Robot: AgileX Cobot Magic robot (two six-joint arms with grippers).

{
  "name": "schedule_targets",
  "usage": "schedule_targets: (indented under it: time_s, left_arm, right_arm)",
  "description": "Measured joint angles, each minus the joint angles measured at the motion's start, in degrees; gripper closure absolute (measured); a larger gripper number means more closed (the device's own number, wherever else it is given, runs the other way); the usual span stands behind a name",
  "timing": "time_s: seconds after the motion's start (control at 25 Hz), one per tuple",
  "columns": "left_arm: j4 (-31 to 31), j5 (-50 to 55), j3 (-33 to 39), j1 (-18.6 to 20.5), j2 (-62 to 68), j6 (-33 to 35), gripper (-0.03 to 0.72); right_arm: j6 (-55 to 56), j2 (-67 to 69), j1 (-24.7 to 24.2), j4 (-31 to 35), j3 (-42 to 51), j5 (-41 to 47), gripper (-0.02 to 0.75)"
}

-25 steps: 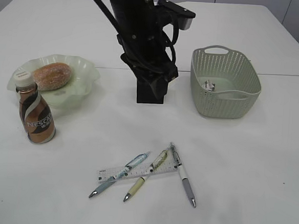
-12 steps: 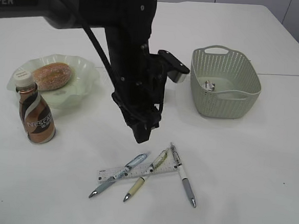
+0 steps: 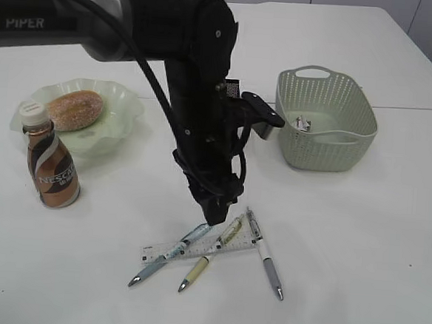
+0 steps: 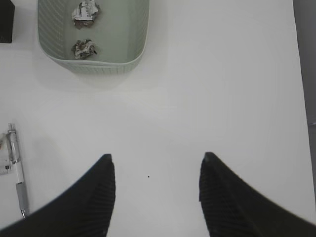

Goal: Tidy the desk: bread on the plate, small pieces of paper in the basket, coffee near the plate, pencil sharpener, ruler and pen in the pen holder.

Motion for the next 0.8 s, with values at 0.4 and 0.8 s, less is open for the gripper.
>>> schedule_targets:
  time_s: [0.4,0.8]
  left_arm:
    - [-0.85,-0.92,0.10,-1.70,3.43,1.45,0.201]
    - [3.55,-3.92,0.10,-4.08,4.88,2.24,0.197]
  right_arm:
    - [0.00,-0.13,0.00,0.00,0.00,0.00,0.334]
    - [0.00,-0.13,0.00,0.00,0.00,0.00,0.334]
